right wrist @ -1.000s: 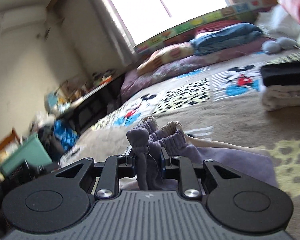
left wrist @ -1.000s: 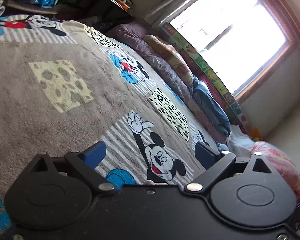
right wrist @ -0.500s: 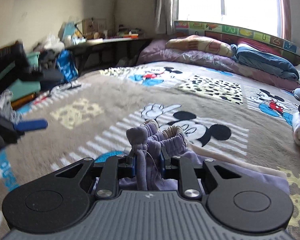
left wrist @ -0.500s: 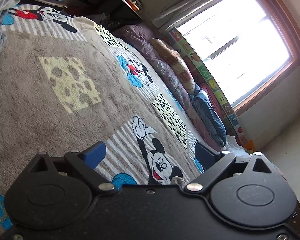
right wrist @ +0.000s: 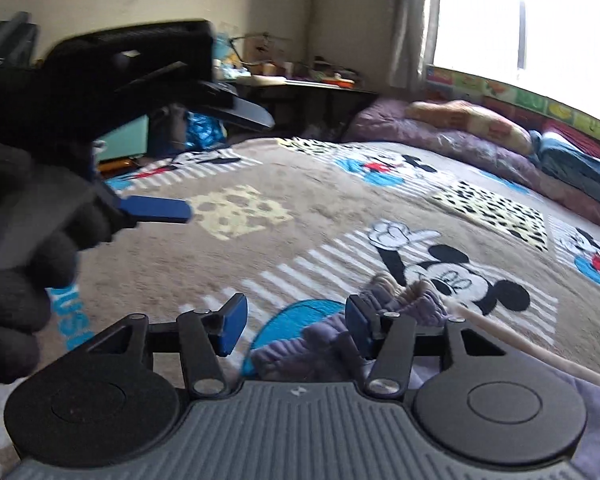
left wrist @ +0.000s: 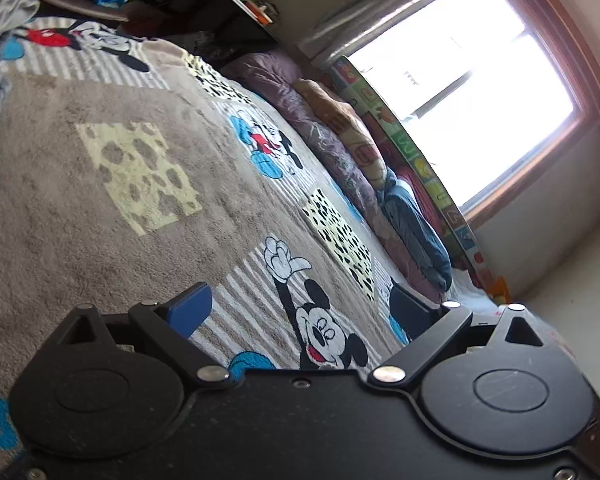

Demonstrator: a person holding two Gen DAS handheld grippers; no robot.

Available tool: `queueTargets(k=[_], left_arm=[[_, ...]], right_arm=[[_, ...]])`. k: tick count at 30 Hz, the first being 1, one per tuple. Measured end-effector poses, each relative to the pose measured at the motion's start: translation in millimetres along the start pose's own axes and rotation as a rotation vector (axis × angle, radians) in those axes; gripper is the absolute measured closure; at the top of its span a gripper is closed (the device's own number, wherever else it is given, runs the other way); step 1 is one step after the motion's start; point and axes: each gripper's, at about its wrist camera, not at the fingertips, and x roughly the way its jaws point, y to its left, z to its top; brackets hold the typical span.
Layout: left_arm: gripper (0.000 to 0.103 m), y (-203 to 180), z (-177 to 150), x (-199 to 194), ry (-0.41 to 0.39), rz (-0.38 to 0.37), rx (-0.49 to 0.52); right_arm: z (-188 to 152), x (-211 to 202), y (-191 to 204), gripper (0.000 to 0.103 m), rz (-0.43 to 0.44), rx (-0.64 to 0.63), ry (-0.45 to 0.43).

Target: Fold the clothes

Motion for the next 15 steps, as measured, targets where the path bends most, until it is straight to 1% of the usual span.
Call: queueTargets(k=[2, 4, 6, 7, 8, 9, 12, 15], left_arm=[[0.008, -8.6, -5.7, 4.7, 0.008, 0.004, 0.082], [0.01, -20.8, -15.1, 10.4, 0.013, 0.013, 0.198], [0.028, -33.6, -26.3, 16.0, 0.009, 0.019, 0.314], [0.029, -39.6, -32.2, 18.7, 0.01, 0.019, 0.367], [0.033, -45.6, -38.1, 21.4, 0.012, 0.019, 0.419], [0.041, -51.7, -43.4, 22.5, 0.004, 0.022, 0.47], [0.046, -65.3, -55.5, 26.3, -0.01, 0.023, 0.582], [0.047, -79.1, -69.5, 35.9, -0.009, 0.02, 0.698]], right_arm=[[0.2, -16.4, -4.6, 0.048, 0.013, 0.022, -0.028], [-1.0, -33.9, -14.9, 0.047, 0.012, 0.067, -0.05], [-5.5, -51.7, -29.2, 0.046, -0.014, 0.111, -0.062], [-8.6, -60.4, -37.8, 0.047, -0.031, 0.134, -0.07], [-12.7, -68.6, -48.6, 0.047, -0.049, 0.159, -0.079], [-16.8, -76.8, -60.4, 0.047, -0.069, 0.186, -0.086], [-31.0, -96.0, -100.8, 0.047, -0.164, 0.26, -0.084], [-50.4, -113.0, -143.7, 0.047, -0.251, 0.354, -0.092]])
